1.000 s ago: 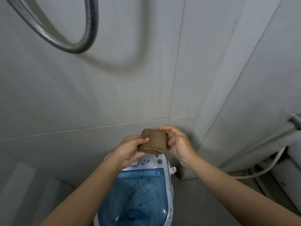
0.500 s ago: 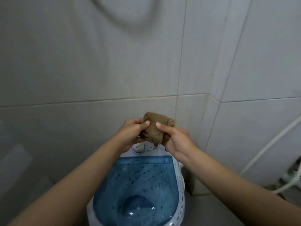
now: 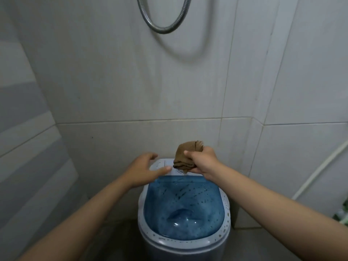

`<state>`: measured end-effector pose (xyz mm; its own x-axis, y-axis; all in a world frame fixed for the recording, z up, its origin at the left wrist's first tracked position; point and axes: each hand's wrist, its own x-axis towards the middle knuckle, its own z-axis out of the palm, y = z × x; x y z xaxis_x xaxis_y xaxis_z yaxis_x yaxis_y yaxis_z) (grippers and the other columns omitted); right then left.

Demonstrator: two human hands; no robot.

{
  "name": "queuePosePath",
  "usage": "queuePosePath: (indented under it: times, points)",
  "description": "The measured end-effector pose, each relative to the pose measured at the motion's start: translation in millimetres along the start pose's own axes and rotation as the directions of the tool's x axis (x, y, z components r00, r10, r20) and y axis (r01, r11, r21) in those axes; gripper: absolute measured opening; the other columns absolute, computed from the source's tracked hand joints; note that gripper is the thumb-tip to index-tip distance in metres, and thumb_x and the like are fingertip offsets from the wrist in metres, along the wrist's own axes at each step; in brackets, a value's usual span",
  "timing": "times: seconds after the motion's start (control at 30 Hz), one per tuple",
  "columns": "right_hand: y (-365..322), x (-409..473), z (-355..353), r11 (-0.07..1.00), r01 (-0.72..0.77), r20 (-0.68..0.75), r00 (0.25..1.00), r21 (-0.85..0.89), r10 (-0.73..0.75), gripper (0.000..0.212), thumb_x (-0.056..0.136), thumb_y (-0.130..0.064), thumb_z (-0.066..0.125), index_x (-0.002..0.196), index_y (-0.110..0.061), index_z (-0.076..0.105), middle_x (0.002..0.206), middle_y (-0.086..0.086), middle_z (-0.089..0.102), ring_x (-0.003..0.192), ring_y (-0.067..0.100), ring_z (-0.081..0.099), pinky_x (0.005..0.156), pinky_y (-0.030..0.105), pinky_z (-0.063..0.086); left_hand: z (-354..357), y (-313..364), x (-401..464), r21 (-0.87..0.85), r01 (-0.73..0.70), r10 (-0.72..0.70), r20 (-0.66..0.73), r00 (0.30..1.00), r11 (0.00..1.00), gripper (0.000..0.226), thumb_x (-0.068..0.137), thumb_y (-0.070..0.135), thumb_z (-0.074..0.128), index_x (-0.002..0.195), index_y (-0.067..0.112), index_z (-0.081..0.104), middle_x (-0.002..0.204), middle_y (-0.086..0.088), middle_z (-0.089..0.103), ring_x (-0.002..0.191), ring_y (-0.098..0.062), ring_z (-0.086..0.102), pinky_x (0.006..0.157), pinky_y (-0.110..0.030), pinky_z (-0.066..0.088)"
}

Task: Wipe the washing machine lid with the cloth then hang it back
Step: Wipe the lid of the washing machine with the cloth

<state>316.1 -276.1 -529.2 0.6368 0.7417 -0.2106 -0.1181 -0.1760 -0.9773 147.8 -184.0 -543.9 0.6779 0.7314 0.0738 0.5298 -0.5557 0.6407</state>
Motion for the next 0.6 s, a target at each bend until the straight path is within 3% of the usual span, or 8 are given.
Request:
queuePosePath:
  times: [0.07, 0.13, 0.2, 0.27, 0.4, 0.47, 0.6]
  points:
    - [1.5, 6.9, 12.1, 0.979, 0.071, -0.008, 0.997, -0.189, -0.074, 0.018, 0.085, -0.004, 0.061, 0.103, -0.003, 0.057, 0.091, 0.016, 0.067, 0.076, 0.027, 0.067, 0.063, 0.029, 0.061, -6.1, -22.5, -16.1, 0.133, 0.016, -0.035, 0.141, 0.989, 0.991, 0.121, 0.052, 0.082, 0.060, 0.148, 0.017, 0.024, 0.155, -0.005, 0.027, 0.139, -0.020, 0.031, 0.108, -0.032, 0.031]
    - [3.1, 14.7, 24.6, 0.891, 0.203, -0.001, 0.975, -0.407, -0.222, 0.017, 0.085, -0.001, 0.055, 0.101, -0.003, 0.055, 0.082, 0.012, 0.063, 0.070, 0.023, 0.062, 0.052, 0.017, 0.052, -8.4, -45.1, -28.4, 0.260, 0.020, -0.094, 0.272, 0.958, 0.965, 0.146, 0.034, 0.093, 0.051, 0.151, 0.021, 0.003, 0.161, -0.005, 0.006, 0.146, -0.024, 0.010, 0.118, -0.042, 0.015]
    - [10.0, 30.8, 39.5, 0.718, 0.333, 0.042, 0.920, -0.612, -0.390, 0.021, 0.083, -0.002, 0.052, 0.104, 0.000, 0.054, 0.098, 0.019, 0.064, 0.087, 0.032, 0.062, 0.066, 0.028, 0.049, -6.0, -68.8, -35.9, 0.349, -0.004, -0.133, 0.367, 0.921, 0.937, 0.150, 0.035, 0.091, 0.055, 0.150, 0.022, -0.012, 0.160, -0.004, -0.013, 0.147, -0.023, -0.009, 0.118, -0.044, -0.005]
    - [18.4, 45.2, 55.5, 0.535, 0.414, 0.152, 0.872, -0.736, -0.465, 0.028, 0.083, 0.000, 0.050, 0.110, 0.000, 0.051, 0.107, 0.021, 0.064, 0.095, 0.036, 0.061, 0.073, 0.039, 0.050, 0.7, -90.1, -39.8, 0.401, -0.046, -0.143, 0.428, 0.892, 0.915, 0.148, 0.043, 0.084, 0.064, 0.148, 0.020, -0.019, 0.158, -0.004, -0.021, 0.145, -0.022, -0.017, 0.111, -0.041, -0.016]
    - [38.3, 66.7, 84.9, 0.201, 0.438, 0.350, 0.865, -0.876, -0.359, 0.033, 0.084, 0.004, 0.050, 0.116, -0.002, 0.047, 0.117, 0.020, 0.061, 0.103, 0.037, 0.060, 0.078, 0.040, 0.049, 19.1, -115.6, -44.4, 0.404, -0.112, -0.121, 0.508, 0.853, 0.908, 0.152, 0.044, 0.081, 0.065, 0.145, 0.016, -0.027, 0.153, -0.004, -0.032, 0.139, -0.016, -0.029, 0.109, -0.040, -0.019]
    - [51.0, 74.4, 99.1, 0.122, 0.414, 0.374, 0.891, -0.902, -0.258, 0.036, 0.083, 0.005, 0.052, 0.118, -0.001, 0.046, 0.123, 0.020, 0.058, 0.110, 0.036, 0.057, 0.087, 0.042, 0.048, 27.3, -123.9, -43.5, 0.373, -0.135, -0.089, 0.526, 0.846, 0.918, 0.152, 0.041, 0.082, 0.063, 0.143, 0.020, -0.031, 0.151, -0.003, -0.036, 0.136, -0.015, -0.034, 0.109, -0.042, -0.020]
    - [65.5, 84.9, 119.0, -0.024, 0.425, 0.421, 0.883, -0.905, -0.209, 0.053, 0.081, 0.003, 0.059, 0.130, 0.001, 0.040, 0.139, 0.022, 0.042, 0.124, 0.041, 0.042, 0.103, 0.049, 0.041, 39.4, -128.9, -36.4, 0.263, -0.152, -0.010, 0.528, 0.849, 0.953, 0.150, 0.040, 0.082, 0.062, 0.139, 0.028, -0.036, 0.145, 0.003, -0.045, 0.134, -0.017, -0.039, 0.111, -0.046, -0.020]
